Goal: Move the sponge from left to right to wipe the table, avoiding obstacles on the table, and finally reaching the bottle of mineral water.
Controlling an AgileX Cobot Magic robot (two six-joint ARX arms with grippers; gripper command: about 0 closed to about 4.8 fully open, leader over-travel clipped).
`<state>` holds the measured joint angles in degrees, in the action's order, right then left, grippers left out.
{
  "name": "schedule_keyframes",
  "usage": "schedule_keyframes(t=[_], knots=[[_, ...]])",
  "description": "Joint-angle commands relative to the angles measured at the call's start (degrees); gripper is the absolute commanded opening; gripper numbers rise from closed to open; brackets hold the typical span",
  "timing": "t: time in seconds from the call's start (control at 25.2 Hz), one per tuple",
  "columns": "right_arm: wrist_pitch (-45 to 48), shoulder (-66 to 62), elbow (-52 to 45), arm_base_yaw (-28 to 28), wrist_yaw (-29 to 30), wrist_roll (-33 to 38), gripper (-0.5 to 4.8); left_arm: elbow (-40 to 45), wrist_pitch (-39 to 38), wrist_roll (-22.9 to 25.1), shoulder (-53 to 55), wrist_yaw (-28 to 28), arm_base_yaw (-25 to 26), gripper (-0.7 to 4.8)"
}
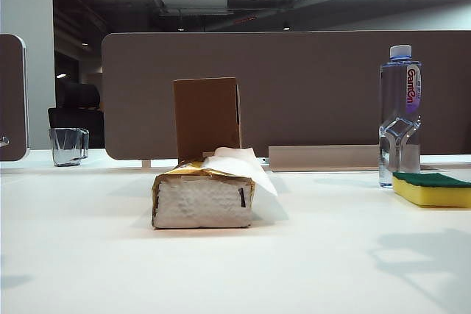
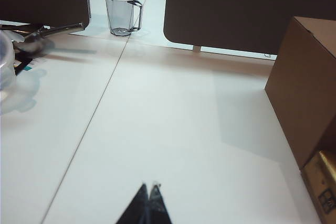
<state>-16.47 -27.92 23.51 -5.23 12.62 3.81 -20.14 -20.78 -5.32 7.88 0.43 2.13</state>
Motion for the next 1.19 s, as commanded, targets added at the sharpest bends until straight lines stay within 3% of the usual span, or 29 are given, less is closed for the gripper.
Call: schedule_keyframes(t=[0.04,0.4,0.56,1.19], knots=[[3.3,1.3,-1.3,0.1,-0.1,1.2,-0.09,0.7,-1.2,-3.4,0.0,-0.3,0.1,-0.06],[7.1,5.7,-6.1,0.1,-1.4,2.6,-0.09,2.2,-0.1,-3.8,0.0,-0.2,0.1,-0.06],[10.6,5.8,-10.8,0.1,-1.4,2.6,-0.09,4.8,0.3,-6.1,0.0,-0.2,0.1,-0.06],[15.1,7.1,-16.5,0.1,-0.2,1.9,-0.09,7.2,0.9,-4.5,-0.1,2.4,0.1,-0.06]])
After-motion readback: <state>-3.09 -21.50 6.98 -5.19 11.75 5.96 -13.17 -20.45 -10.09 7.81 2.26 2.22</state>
